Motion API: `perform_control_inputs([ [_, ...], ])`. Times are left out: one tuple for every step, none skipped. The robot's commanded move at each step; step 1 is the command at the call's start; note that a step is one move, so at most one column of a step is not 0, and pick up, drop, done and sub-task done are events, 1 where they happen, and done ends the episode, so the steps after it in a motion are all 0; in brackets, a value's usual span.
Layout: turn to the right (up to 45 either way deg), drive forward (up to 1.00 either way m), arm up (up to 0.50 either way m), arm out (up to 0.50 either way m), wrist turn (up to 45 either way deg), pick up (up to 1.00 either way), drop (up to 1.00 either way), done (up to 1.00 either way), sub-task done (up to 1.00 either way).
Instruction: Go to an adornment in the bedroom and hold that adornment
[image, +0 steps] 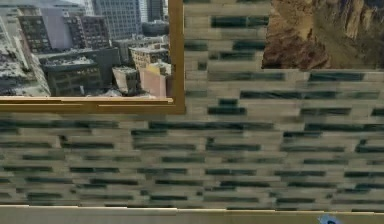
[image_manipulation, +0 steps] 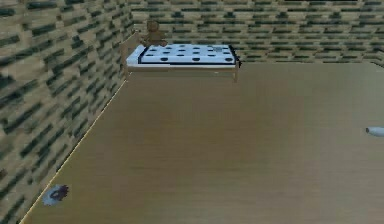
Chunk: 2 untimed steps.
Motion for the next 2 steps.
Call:
perform_control_inputs([
  [-45.0, 0.0, 0.0, 0.0, 0.0, 0.0, 0.0, 0.0, 0.0],
  [-39.0, 0.0, 0.0, 0.0, 0.0, 0.0, 0.0, 0.0, 0.0],
])
